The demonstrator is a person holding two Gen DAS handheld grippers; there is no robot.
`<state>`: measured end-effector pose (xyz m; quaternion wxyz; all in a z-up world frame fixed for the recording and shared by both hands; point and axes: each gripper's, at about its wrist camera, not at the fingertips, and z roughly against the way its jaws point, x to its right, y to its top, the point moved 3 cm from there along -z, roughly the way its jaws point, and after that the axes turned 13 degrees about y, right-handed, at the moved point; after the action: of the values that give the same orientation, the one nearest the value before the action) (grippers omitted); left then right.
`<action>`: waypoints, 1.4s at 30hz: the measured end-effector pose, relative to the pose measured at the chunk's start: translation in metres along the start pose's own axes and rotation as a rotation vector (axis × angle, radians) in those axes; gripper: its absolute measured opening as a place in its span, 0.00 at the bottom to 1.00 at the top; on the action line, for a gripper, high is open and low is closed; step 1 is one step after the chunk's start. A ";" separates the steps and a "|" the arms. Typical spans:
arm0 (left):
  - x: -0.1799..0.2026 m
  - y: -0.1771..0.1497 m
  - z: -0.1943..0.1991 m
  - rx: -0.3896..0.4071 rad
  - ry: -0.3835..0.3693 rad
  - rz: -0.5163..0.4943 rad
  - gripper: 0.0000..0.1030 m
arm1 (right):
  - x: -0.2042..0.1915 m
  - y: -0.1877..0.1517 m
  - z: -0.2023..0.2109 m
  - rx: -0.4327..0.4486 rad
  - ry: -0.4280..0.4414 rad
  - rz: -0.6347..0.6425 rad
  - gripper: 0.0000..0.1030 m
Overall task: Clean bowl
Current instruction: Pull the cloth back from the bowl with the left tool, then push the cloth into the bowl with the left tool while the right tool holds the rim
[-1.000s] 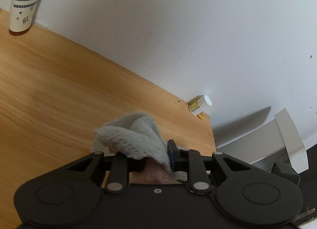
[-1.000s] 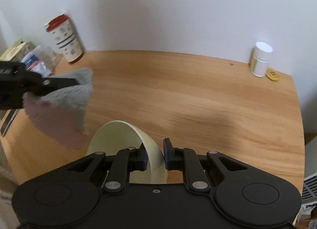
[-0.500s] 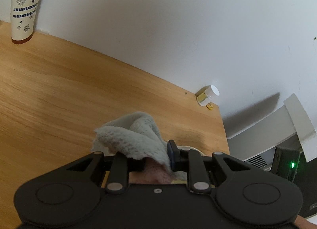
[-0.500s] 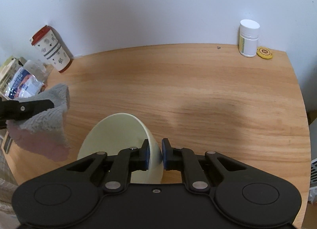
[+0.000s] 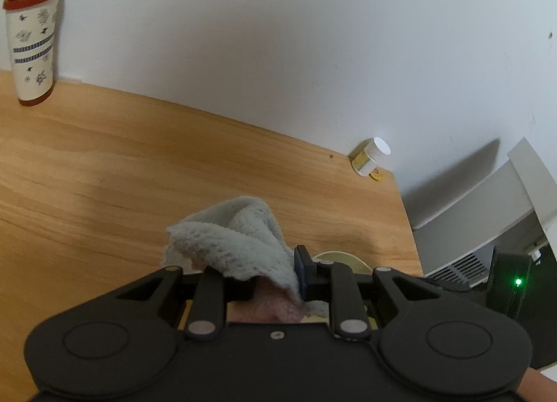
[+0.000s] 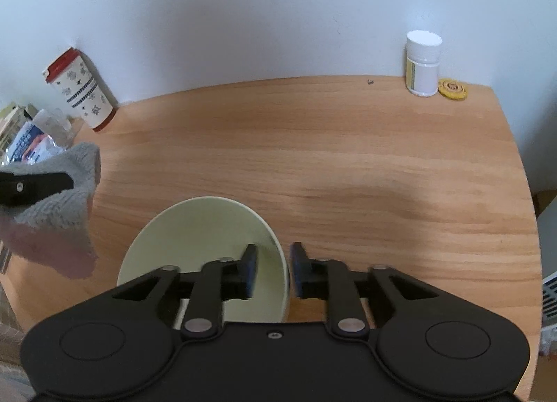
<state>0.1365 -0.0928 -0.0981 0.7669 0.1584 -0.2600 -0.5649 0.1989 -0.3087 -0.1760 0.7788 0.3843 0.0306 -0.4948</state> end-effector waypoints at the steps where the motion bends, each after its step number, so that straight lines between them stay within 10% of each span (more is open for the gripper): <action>1: 0.002 0.000 0.001 0.000 0.004 -0.011 0.20 | -0.002 0.000 0.000 0.004 -0.015 0.020 0.50; 9: 0.029 0.005 0.005 0.039 -0.015 -0.134 0.20 | 0.001 -0.006 0.024 0.051 0.029 -0.015 0.69; 15: 0.049 0.001 0.007 0.044 -0.058 -0.192 0.20 | -0.009 -0.006 0.052 0.136 -0.102 0.078 0.70; 23: 0.062 -0.006 0.000 0.000 -0.117 -0.208 0.21 | -0.001 0.001 0.052 0.006 0.072 -0.037 0.68; 29: 0.071 -0.008 -0.006 -0.012 -0.135 -0.228 0.22 | -0.005 -0.005 0.045 -0.037 0.008 0.046 0.47; 32: 0.079 -0.010 -0.005 -0.003 -0.152 -0.260 0.22 | 0.003 -0.006 0.043 -0.021 0.052 -0.027 0.20; 42: 0.097 -0.021 -0.014 -0.095 -0.190 -0.346 0.16 | 0.012 -0.013 0.035 -0.052 0.112 -0.068 0.19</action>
<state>0.1498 -0.1926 -0.0996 0.6372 0.1102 -0.2730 -0.7123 0.1830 -0.3429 -0.1638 0.7682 0.3898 0.0999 -0.4979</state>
